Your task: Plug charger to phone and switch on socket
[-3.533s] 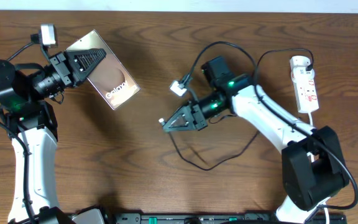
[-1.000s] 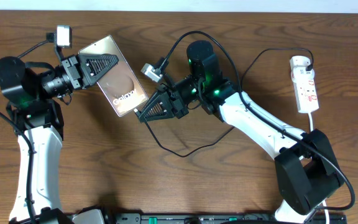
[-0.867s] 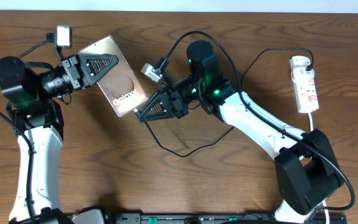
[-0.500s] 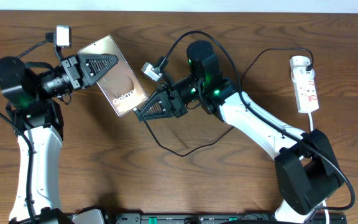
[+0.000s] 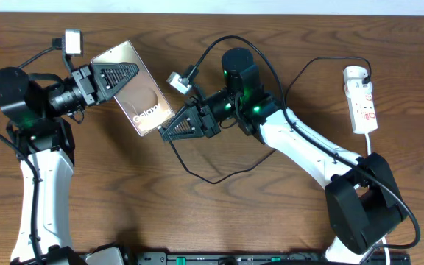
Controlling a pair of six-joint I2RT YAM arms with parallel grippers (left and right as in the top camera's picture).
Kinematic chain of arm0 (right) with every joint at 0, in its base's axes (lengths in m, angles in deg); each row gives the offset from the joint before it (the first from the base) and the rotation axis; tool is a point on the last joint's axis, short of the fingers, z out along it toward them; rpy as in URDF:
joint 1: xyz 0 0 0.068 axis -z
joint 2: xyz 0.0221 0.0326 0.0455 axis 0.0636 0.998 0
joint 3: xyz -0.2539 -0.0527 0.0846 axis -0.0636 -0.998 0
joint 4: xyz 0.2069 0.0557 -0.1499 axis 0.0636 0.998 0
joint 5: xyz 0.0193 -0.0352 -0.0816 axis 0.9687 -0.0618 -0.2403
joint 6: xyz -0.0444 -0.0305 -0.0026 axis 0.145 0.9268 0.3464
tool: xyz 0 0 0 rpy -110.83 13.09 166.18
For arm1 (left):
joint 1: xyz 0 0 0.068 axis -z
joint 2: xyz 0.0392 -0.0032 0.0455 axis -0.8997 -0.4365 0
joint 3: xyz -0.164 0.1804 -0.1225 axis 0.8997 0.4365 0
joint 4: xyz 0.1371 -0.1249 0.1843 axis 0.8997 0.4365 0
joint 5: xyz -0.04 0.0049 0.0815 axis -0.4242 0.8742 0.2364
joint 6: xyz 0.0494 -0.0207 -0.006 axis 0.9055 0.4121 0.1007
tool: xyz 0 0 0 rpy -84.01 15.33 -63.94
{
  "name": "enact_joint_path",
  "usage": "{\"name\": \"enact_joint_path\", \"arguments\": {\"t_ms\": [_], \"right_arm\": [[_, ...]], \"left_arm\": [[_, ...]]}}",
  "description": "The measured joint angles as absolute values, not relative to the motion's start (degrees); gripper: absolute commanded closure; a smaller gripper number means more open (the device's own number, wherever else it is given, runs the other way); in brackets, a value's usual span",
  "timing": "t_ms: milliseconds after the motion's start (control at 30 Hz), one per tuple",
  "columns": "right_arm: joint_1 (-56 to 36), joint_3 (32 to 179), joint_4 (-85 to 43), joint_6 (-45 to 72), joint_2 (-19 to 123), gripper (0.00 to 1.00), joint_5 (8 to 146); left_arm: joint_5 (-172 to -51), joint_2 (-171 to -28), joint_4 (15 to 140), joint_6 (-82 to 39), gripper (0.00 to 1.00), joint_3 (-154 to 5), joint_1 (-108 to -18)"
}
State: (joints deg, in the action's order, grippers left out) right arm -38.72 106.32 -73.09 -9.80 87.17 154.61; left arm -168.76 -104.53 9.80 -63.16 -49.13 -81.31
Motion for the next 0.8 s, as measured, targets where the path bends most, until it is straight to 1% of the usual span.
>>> {"name": "enact_joint_path", "arguments": {"t_ms": [233,800], "right_arm": [[-38.7,106.0,-78.0,-13.6,87.2,0.99,154.7],[-37.6,105.9,-78.4,-15.8,87.2,0.99,154.6]], "left_arm": [[-168.3,-104.5,9.7,-63.4,0.93,-49.1,-81.5],[-167.9,-104.5,9.7,-63.2,0.93,-49.1,-81.5]]}}
